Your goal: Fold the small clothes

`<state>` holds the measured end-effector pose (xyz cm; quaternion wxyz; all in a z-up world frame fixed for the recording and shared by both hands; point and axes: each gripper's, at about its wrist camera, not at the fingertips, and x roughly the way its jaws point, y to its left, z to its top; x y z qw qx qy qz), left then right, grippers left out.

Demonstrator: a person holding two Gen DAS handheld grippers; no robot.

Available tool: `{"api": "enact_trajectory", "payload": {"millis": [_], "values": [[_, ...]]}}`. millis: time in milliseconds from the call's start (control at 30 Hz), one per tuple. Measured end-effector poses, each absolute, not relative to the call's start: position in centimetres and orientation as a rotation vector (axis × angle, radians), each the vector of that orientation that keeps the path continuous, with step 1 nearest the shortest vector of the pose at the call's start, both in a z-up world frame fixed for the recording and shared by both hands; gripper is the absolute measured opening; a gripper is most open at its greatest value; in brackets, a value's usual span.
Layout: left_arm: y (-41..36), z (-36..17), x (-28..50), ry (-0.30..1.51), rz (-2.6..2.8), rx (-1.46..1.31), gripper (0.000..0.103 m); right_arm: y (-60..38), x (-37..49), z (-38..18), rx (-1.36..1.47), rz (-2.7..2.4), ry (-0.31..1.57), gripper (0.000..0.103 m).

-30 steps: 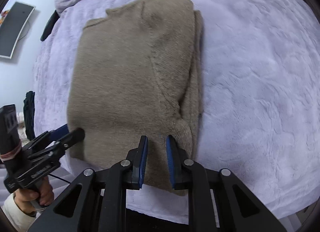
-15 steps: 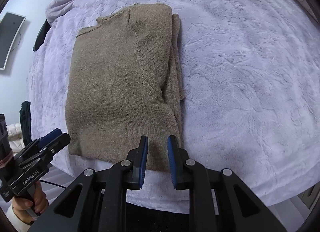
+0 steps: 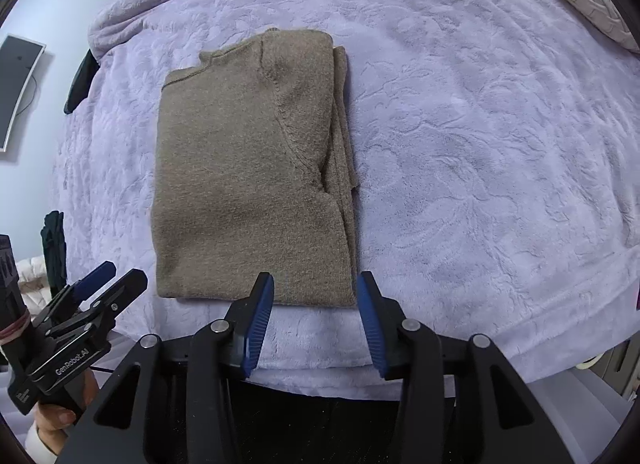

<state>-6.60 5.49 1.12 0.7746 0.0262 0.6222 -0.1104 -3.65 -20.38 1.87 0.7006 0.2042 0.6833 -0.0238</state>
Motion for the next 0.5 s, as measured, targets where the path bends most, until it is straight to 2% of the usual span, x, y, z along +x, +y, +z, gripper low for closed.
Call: {"api": "enact_trajectory", "payload": {"millis": [67, 167, 267, 367, 500], "values": [[5.5, 1.6, -6.6, 1.326, -0.201, 0.093, 0.103, -20.0, -3.6, 2.6, 0.430, -0.049, 1.514, 0.058], [5.7, 2.4, -6.6, 1.298, -0.195, 0.084, 0.103, -19.0, -3.4, 3.8, 0.386, -0.038, 1.495, 0.079], [6.0, 3.3, -6.7, 1.281, -0.175, 0.077, 0.103, -18.1, -3.2, 4.9, 0.347, -0.035, 1.467, 0.083], [6.0, 3.9, -6.9, 1.269, -0.163, 0.090, 0.103, -17.5, -3.0, 5.5, 0.322, -0.051, 1.451, 0.094], [6.1, 4.0, -7.2, 1.273, -0.155, 0.082, 0.103, -17.2, -2.9, 5.9, 0.303, -0.069, 1.436, 0.094]]}}
